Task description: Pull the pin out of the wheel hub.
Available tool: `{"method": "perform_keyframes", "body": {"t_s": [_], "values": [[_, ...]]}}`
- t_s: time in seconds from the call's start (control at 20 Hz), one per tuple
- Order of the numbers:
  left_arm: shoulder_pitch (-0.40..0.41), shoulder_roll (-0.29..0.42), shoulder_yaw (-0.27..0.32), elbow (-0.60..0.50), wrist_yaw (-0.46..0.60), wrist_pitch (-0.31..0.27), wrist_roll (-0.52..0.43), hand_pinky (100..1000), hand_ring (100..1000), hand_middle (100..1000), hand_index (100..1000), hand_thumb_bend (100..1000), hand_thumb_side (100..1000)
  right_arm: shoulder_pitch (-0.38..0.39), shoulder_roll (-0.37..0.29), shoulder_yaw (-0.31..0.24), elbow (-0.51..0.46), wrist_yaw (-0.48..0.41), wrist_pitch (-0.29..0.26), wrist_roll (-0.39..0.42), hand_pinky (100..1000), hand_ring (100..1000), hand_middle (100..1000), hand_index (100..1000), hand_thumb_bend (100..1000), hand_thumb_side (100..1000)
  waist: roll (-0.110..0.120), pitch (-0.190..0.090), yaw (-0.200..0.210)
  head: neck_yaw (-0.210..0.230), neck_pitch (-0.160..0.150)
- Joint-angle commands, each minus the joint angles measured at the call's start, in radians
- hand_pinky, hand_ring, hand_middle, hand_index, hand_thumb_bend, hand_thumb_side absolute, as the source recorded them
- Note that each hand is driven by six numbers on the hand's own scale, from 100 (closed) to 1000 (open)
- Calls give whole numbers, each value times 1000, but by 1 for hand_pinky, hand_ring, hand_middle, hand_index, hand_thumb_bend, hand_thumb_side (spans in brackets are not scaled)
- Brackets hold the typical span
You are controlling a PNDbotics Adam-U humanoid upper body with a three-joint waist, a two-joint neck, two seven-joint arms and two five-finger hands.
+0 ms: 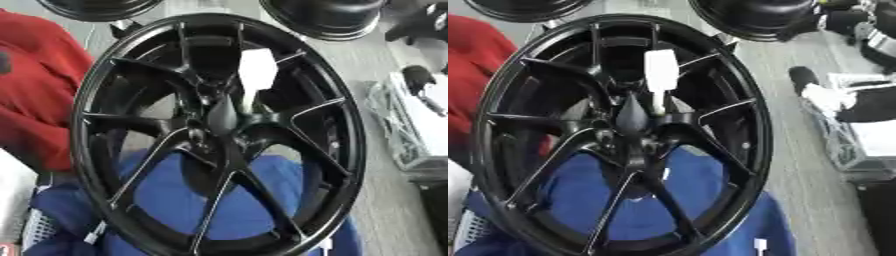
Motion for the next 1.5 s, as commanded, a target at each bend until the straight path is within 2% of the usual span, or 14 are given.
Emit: {"method": "perform_keyframes", "body": {"t_s": [0.05, 0.2, 0.45, 0.6, 0.75, 0.9, 1.0, 1.3, 1.5], "values": [[-2, 28, -4, -22, 6, 3, -3, 709, 652, 598, 670, 359, 590, -60, -23, 23, -9, -33, 34, 46, 837, 817, 740, 832, 100, 602, 0, -29, 0, -9, 9], [1, 29, -5, -22, 7, 6, -4, 708, 652, 598, 669, 360, 589, -132, 13, 73, -9, -24, 69, 91, 842, 832, 758, 842, 100, 618, -4, -34, -1, -11, 14], [10, 32, -3, -22, 8, 10, -1, 708, 652, 598, 669, 362, 588, -244, 89, 157, -9, -4, 128, 161, 852, 849, 776, 856, 100, 595, -8, -44, -7, -3, 26], [21, 33, 2, -22, 8, 12, 4, 708, 652, 597, 669, 363, 588, -302, 145, 189, -9, 17, 168, 203, 867, 869, 796, 864, 100, 543, -6, -51, -15, 9, 31], [32, 35, 8, -22, 7, 14, 11, 707, 652, 596, 669, 364, 588, -349, 199, 213, -9, 49, 211, 247, 869, 873, 803, 868, 100, 538, -4, -57, -26, 20, 33], [43, 32, 19, -22, 6, 18, 23, 707, 652, 596, 668, 364, 588, -399, 269, 179, -9, 47, 254, 429, 874, 878, 808, 879, 100, 515, 0, -60, -37, 31, 33], [50, 31, 30, -22, 6, 20, 37, 707, 651, 595, 668, 365, 587, -425, 311, 158, -9, 43, 268, 498, 878, 879, 801, 880, 100, 476, 2, -59, -42, 36, 33], [65, 32, 62, -22, -5, 13, 80, 707, 650, 594, 667, 371, 582, -464, 395, 168, -9, 101, 309, 578, 882, 881, 801, 878, 100, 454, 6, -56, -50, 55, 35], [80, 36, 85, -22, -15, 10, 107, 706, 650, 594, 666, 373, 581, -469, 436, 181, -9, 151, 328, 640, 886, 884, 805, 884, 100, 481, 8, -56, -57, 72, 33]]}}
